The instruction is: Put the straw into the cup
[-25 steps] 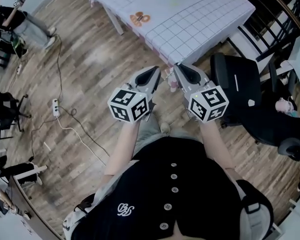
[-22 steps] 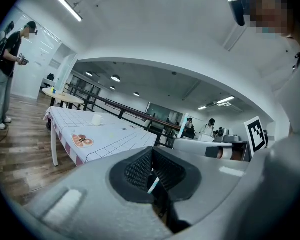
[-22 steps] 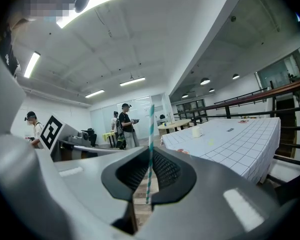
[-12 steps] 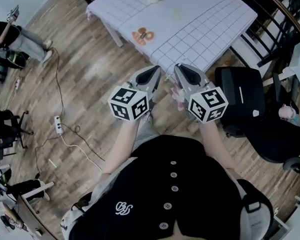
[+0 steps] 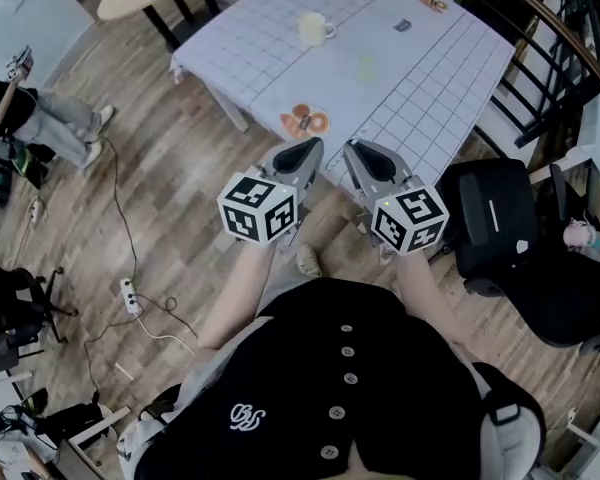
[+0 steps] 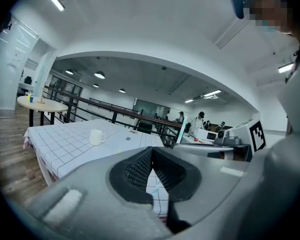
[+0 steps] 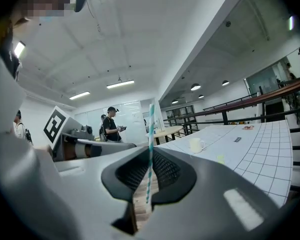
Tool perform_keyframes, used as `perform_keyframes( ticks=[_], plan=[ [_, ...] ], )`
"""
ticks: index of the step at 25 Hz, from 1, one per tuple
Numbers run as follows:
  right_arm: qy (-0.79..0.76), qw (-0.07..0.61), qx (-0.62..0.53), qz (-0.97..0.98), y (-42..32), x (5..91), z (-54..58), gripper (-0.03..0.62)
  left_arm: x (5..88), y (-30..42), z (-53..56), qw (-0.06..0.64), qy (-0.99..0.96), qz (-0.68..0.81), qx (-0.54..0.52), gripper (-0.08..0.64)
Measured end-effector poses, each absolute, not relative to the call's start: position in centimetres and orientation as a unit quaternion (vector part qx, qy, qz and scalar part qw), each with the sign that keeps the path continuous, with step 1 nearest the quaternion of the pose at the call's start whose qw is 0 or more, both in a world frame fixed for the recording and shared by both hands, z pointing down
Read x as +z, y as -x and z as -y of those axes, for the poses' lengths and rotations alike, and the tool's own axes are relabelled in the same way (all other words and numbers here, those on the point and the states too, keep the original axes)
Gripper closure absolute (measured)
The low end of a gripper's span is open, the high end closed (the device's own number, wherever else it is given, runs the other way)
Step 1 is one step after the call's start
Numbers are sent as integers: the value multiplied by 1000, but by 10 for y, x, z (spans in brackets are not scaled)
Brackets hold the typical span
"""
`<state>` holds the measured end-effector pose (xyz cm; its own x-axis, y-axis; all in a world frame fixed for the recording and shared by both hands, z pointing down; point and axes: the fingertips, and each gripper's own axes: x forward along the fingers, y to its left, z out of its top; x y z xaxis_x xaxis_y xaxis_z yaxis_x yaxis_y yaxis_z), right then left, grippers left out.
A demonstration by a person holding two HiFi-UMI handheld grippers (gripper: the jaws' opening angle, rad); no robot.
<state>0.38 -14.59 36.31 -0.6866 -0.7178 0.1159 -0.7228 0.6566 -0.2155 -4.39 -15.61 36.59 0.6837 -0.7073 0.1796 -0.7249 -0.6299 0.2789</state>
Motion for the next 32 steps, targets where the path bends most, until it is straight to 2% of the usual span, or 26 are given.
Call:
perform_keyframes(
  ticks=[13, 32],
  plan=[
    [-426, 6, 117, 897, 59, 363, 221, 569, 370, 116, 227, 165, -914, 370, 24, 561],
    [-416, 5, 136, 899, 91, 379, 303, 569, 385, 149, 294, 184, -904, 385, 19, 561]
  ],
)
